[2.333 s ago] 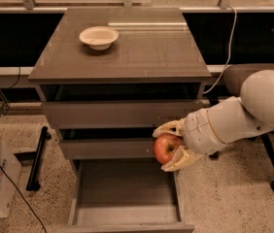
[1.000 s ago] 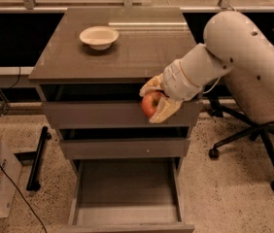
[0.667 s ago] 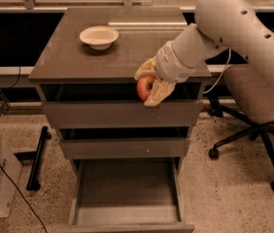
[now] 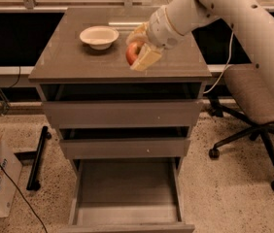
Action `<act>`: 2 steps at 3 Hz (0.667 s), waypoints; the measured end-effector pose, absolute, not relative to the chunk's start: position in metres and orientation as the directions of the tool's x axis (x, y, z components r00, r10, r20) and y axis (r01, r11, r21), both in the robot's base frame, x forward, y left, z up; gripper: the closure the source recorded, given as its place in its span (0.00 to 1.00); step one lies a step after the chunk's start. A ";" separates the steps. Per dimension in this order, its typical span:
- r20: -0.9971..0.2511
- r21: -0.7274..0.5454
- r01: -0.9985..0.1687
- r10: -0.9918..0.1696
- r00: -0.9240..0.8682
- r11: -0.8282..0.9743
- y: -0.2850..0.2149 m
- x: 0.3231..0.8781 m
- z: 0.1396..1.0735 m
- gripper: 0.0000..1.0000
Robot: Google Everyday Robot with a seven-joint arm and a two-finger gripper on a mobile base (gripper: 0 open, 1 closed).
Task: Pick apple from bottom drawer and place on counter
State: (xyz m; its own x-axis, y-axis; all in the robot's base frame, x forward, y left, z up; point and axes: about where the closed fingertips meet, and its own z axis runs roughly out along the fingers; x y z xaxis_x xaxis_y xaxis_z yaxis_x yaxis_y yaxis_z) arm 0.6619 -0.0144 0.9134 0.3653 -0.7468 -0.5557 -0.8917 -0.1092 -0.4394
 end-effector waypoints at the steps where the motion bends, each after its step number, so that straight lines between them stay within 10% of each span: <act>1: -0.648 -0.408 -0.913 -0.713 0.268 0.028 -0.009 0.710 0.920 1.00; 2: -0.705 -0.362 -0.924 -0.685 0.184 0.124 -0.010 0.739 0.913 1.00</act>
Offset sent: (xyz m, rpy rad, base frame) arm 0.1158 -0.0055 -0.0013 0.2593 0.1283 -0.2855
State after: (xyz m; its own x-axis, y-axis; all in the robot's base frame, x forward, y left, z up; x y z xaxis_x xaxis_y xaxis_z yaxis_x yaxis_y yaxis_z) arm 0.7389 -0.0104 0.9133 0.1845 -0.6849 -0.7049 -0.9237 0.1241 -0.3624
